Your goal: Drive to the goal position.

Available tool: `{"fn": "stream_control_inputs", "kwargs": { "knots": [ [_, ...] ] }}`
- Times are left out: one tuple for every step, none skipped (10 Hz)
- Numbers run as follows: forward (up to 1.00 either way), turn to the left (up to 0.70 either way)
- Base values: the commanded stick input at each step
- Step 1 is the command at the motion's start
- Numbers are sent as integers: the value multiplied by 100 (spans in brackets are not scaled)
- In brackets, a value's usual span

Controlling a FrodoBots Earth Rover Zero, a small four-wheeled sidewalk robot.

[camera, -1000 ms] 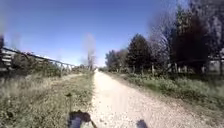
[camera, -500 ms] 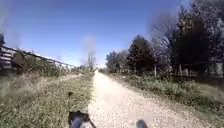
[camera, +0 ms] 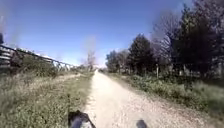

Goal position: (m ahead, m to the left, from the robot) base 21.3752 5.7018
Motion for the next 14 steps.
{"fn": "stream_control_inputs", "kwargs": {
  "knots": [
    [50,0],
    [50,0],
    [50,0],
    [50,0],
    [50,0],
    [50,0],
    [50,0],
    [50,0],
    [50,0],
    [50,0],
    [50,0],
    [50,0],
    [50,0],
    [50,0]
  ]
}}
